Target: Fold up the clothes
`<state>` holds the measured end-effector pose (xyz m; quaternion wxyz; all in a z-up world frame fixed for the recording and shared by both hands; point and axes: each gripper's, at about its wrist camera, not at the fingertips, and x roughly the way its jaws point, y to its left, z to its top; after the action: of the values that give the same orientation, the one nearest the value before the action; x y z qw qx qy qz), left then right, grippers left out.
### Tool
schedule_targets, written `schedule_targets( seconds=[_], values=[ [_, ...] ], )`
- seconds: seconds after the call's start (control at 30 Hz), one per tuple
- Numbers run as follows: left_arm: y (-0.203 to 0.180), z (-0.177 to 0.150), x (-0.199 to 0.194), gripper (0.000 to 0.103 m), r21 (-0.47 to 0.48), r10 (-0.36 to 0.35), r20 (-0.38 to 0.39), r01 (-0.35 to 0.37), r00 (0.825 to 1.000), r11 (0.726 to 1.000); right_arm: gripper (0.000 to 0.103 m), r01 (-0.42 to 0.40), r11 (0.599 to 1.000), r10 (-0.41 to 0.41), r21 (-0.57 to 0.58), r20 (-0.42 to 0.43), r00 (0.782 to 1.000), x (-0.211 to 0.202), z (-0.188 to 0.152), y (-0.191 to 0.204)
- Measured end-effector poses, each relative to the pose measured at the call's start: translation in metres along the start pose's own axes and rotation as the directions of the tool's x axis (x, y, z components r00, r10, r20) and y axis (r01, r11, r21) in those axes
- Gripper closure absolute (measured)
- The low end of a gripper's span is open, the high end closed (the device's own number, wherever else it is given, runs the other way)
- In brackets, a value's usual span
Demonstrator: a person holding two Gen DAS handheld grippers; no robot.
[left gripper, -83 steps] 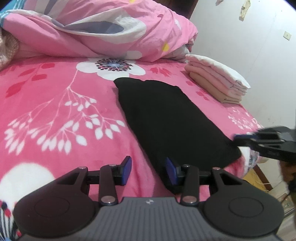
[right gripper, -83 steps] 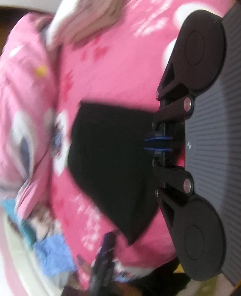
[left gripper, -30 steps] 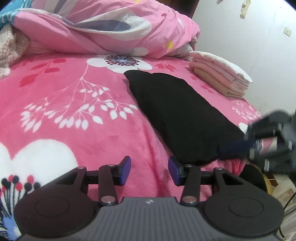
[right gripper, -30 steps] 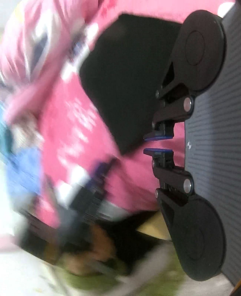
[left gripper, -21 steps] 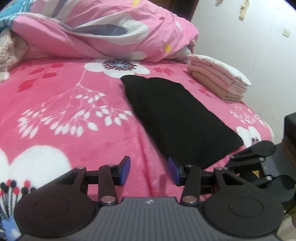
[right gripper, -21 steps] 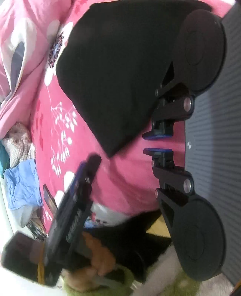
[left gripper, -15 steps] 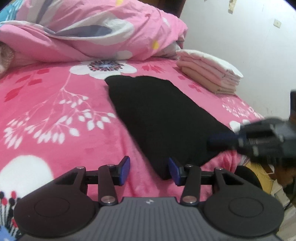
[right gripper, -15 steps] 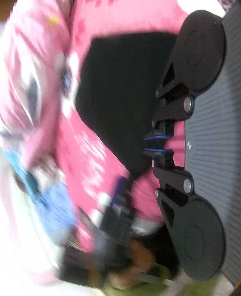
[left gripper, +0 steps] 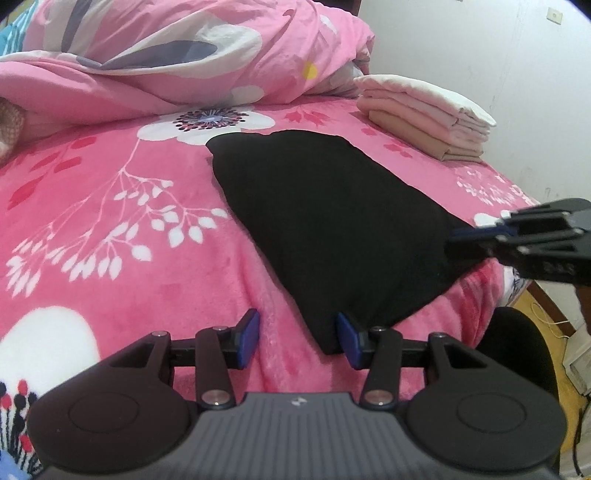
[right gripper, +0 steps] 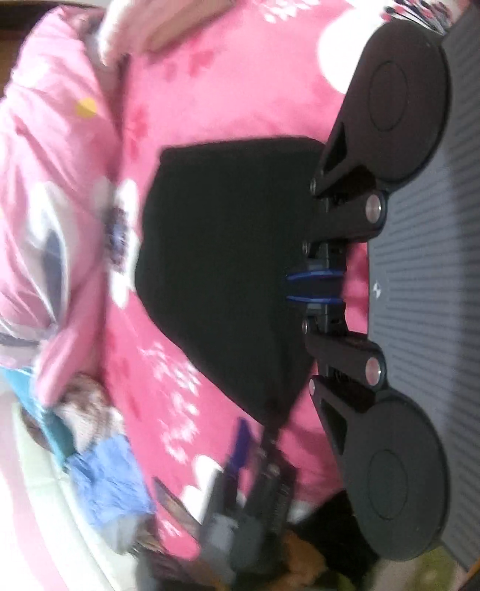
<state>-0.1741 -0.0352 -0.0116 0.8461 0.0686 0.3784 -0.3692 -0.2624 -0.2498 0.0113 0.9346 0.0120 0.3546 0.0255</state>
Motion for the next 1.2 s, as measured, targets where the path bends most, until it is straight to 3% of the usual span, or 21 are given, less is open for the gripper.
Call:
schedule_targets(
  seconds=[0.1, 0.17, 0.23, 0.37, 0.53, 0.7, 0.83, 1.0, 1.1, 1.2],
  values=[
    [0.001, 0.000, 0.000, 0.054, -0.005, -0.004, -0.002, 0.004, 1.000, 1.000, 0.096, 0.080, 0.996, -0.082, -0.032, -0.061, 0.995, 0.014, -0.018, -0.017],
    [0.002, 0.000, 0.000, 0.054, -0.008, -0.007, -0.002, 0.007, 1.000, 1.000, 0.096, 0.068, 0.997, -0.065, 0.042, -0.077, 0.995, 0.003, -0.025, -0.029],
    [0.003, 0.000, 0.000, 0.053, -0.013, -0.008, -0.003, 0.008, 1.000, 1.000, 0.097, 0.112, 0.992, -0.106, 0.061, -0.097, 0.990, -0.008, -0.027, -0.033],
    [0.002, -0.001, 0.000, 0.053, -0.012, -0.003, -0.004, 0.003, 1.000, 1.000, 0.096, 0.124, 0.990, -0.121, 0.072, -0.043, 0.992, -0.020, -0.017, -0.030],
    [0.000, 0.000, 0.000, 0.053, -0.012, 0.007, -0.008, -0.007, 1.000, 1.000, 0.095, 0.127, 0.991, -0.128, 0.029, 0.035, 0.991, -0.005, -0.002, -0.026],
    [0.000, -0.001, 0.000, 0.053, -0.011, 0.001, -0.003, -0.001, 1.000, 1.000, 0.095, 0.151, 0.986, -0.151, 0.071, -0.001, 0.989, 0.012, -0.022, -0.047],
    [0.001, 0.000, -0.003, 0.053, -0.007, 0.005, 0.003, -0.005, 1.000, 1.000, 0.094, 0.153, 0.977, -0.157, 0.148, 0.012, 0.988, -0.007, -0.017, -0.050],
    [-0.008, 0.005, -0.027, 0.053, 0.065, 0.079, 0.108, -0.086, 0.991, 0.994, 0.094, 0.100, 0.989, -0.109, 0.106, 0.078, 0.991, -0.008, -0.010, -0.027],
    [-0.018, 0.017, -0.025, 0.053, 0.121, 0.046, 0.127, -0.062, 0.991, 0.991, 0.094, 0.103, 0.991, -0.106, 0.087, 0.022, 0.994, 0.012, -0.020, -0.020],
    [-0.038, 0.030, -0.005, 0.053, 0.203, 0.005, 0.106, -0.027, 0.994, 0.979, 0.094, 0.107, 0.987, -0.113, 0.123, 0.045, 0.993, 0.014, -0.032, -0.018]
  ],
)
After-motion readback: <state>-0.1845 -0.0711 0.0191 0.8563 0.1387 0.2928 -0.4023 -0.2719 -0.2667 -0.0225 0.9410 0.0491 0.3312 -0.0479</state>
